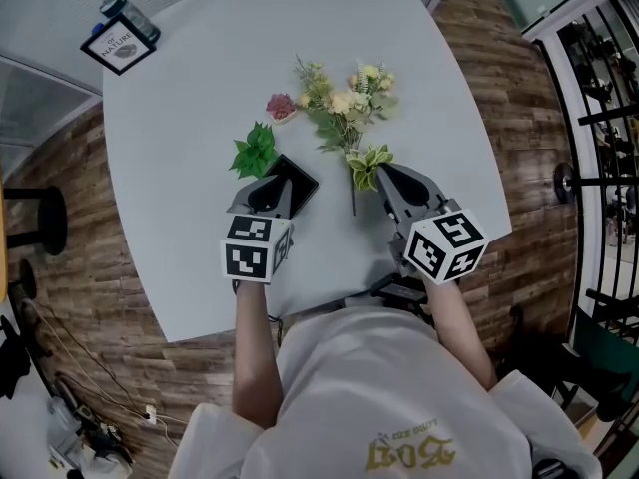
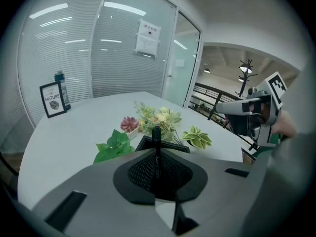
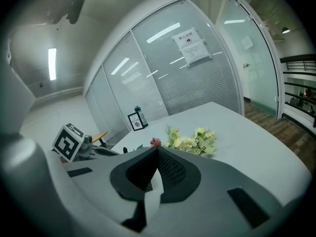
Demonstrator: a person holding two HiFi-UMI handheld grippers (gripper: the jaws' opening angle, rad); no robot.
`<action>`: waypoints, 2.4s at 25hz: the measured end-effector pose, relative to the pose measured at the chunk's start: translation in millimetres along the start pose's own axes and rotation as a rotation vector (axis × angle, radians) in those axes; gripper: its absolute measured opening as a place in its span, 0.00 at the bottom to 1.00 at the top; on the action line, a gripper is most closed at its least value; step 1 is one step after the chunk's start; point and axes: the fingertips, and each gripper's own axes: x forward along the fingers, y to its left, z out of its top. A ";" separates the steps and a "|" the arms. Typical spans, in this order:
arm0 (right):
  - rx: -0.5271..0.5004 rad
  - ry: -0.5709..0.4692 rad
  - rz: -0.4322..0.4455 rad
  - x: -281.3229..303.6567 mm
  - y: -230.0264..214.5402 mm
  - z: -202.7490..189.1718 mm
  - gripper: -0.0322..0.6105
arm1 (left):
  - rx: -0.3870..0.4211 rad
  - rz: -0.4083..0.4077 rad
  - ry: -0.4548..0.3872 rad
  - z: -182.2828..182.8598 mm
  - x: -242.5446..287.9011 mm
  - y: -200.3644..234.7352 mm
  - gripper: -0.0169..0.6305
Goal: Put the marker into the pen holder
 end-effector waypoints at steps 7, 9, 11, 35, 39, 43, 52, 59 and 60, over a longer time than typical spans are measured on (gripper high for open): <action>0.004 0.009 0.002 4.2 -6.2 -2.4 0.08 | 0.020 0.019 0.052 -1.3 9.8 0.1 0.07; 0.005 0.011 0.002 4.9 -7.6 -2.5 0.07 | 0.029 0.025 0.065 -2.2 10.4 0.0 0.07; 0.006 0.013 0.001 5.5 -8.7 -2.5 0.08 | 0.034 0.030 0.075 -2.8 10.8 0.3 0.07; -0.001 0.005 0.001 -3.9 -12.2 -0.4 0.08 | 0.076 0.074 0.172 -9.5 14.7 1.9 0.06; -0.005 -0.002 -0.005 -11.3 -13.1 0.3 0.08 | 0.073 0.104 0.118 -2.7 11.7 4.0 0.06; -0.010 -0.010 -0.006 -17.7 -10.7 1.5 0.07 | 0.057 0.103 0.093 0.0 8.9 4.6 0.14; -0.031 -0.045 0.007 -33.4 3.1 10.4 0.08 | 0.028 0.138 -0.021 16.2 -18.2 5.5 0.16; -0.067 -0.067 0.044 -44.4 25.6 16.6 0.08 | -0.022 0.159 -0.163 28.6 -53.3 -4.1 0.11; -0.074 -0.071 0.048 -46.0 28.1 17.7 0.07 | -0.028 0.162 -0.184 29.7 -58.2 -5.3 0.09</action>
